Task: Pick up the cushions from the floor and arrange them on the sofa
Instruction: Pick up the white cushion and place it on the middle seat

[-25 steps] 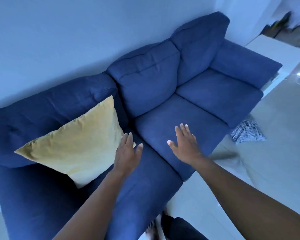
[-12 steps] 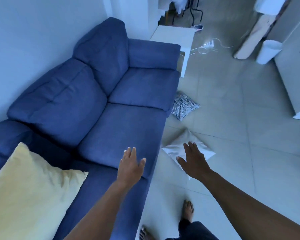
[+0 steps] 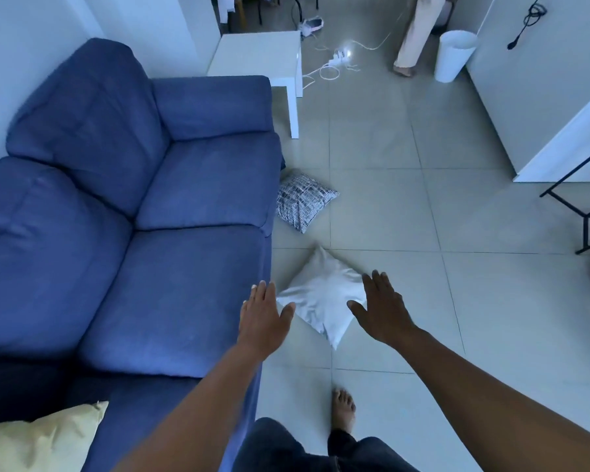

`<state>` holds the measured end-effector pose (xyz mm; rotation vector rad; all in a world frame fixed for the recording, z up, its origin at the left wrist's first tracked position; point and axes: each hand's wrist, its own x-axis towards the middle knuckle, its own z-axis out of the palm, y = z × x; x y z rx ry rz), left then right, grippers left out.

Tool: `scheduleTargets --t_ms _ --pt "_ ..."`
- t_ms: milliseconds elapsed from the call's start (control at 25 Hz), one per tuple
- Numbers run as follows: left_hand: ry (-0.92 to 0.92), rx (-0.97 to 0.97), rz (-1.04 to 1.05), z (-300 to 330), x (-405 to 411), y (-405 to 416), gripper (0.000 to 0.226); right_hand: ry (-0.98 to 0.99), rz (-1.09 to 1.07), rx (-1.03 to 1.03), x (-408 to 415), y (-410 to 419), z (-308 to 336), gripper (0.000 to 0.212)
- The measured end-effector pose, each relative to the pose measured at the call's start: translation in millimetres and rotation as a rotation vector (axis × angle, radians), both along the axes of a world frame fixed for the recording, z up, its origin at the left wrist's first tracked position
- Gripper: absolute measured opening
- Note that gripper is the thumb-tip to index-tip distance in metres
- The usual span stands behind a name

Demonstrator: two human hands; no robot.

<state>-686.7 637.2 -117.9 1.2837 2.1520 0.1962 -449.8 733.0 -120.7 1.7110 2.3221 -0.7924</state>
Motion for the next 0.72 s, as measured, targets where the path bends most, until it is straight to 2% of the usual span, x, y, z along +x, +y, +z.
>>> scheduleTargets --t_ms 520,720 --pt "-0.057 -0.101 -0.059 -49.1 -38.5 146.9 0.076 -0.013 -0.104 -0.096 -15.6 121.5 -45.4 0.077" --pt "-0.068 -0.181 -0.067 -93.8 -50.1 201.6 0.074 0.024 -0.185 -0.186 -28.1 168.8 -98.7 0.077"
